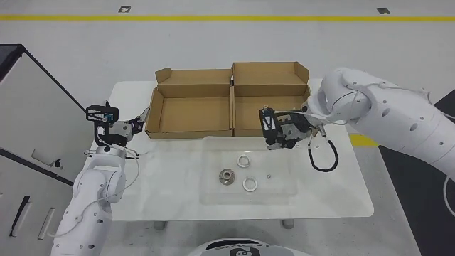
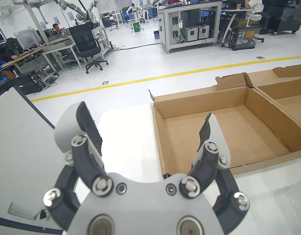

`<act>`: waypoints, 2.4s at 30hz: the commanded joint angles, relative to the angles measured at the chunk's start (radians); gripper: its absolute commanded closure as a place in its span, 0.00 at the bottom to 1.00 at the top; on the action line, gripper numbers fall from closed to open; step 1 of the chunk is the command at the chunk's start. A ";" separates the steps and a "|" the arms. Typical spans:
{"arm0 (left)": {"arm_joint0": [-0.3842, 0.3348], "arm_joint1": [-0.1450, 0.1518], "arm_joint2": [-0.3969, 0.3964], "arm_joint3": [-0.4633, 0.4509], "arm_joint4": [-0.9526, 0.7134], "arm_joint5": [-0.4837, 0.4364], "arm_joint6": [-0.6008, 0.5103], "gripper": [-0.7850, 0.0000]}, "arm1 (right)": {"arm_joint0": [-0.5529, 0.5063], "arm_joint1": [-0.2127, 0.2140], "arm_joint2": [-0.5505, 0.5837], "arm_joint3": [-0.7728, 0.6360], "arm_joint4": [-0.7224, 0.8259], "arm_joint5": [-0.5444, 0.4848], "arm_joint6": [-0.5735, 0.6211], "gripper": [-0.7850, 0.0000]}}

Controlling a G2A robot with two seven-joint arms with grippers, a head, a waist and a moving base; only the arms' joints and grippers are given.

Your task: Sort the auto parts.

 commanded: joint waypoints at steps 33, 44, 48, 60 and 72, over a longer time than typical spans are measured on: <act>0.000 0.000 0.000 0.000 0.000 0.000 0.000 0.00 | -0.169 -0.008 0.241 -0.027 0.307 -0.161 -0.543 1.00; 0.000 0.000 0.000 0.000 0.000 0.000 0.000 0.00 | -0.169 -0.008 0.241 -0.027 0.307 -0.161 -0.543 1.00; 0.000 0.000 0.000 0.000 0.000 0.000 0.000 0.00 | -0.169 -0.008 0.241 -0.027 0.307 -0.161 -0.543 1.00; 0.000 0.000 0.000 0.000 0.000 0.000 0.000 0.00 | -0.244 -0.032 0.393 -0.177 0.479 -0.161 -0.676 1.00; 0.000 0.000 0.000 0.000 0.000 0.000 0.000 0.00 | -0.364 -0.133 0.618 -0.270 0.927 -0.161 -0.362 1.00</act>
